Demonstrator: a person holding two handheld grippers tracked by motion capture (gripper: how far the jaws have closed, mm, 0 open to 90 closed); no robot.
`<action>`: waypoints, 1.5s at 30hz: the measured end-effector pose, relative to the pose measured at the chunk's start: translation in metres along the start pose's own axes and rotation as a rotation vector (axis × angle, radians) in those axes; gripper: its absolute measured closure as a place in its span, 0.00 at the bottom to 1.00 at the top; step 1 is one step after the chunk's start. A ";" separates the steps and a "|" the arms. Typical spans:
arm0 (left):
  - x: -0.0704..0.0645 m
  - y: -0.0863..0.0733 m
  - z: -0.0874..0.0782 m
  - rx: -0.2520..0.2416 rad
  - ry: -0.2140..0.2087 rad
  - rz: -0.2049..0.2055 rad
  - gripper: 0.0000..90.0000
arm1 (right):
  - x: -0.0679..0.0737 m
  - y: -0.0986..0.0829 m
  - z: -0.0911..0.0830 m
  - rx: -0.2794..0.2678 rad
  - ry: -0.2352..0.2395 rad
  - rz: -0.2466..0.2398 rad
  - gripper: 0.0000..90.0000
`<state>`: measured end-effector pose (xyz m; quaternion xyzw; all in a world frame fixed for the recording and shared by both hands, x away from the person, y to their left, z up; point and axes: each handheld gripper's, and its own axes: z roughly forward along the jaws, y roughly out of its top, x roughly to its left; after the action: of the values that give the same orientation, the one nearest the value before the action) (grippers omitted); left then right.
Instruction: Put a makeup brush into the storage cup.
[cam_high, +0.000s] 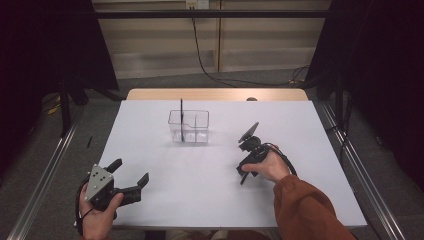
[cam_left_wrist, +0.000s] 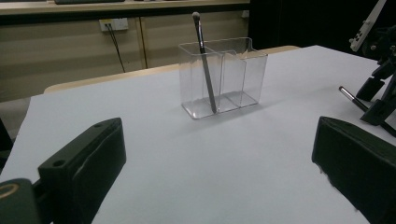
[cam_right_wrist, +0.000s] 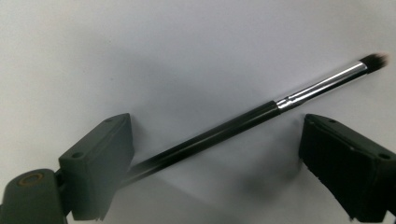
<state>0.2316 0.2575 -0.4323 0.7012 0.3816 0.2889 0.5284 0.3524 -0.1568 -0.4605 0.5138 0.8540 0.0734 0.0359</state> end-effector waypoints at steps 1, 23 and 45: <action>0.000 0.000 0.000 0.001 -0.001 0.000 0.03 | 0.000 0.000 0.000 0.001 0.001 0.001 0.11; -0.001 -0.001 0.000 0.000 -0.003 -0.008 0.03 | 0.004 0.003 -0.007 0.052 0.001 0.024 0.41; -0.001 0.000 0.004 -0.002 -0.011 -0.009 0.03 | -0.001 0.005 -0.012 0.082 0.010 -0.011 0.84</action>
<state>0.2338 0.2544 -0.4336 0.7006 0.3816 0.2830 0.5324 0.3552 -0.1563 -0.4482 0.5099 0.8592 0.0406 0.0108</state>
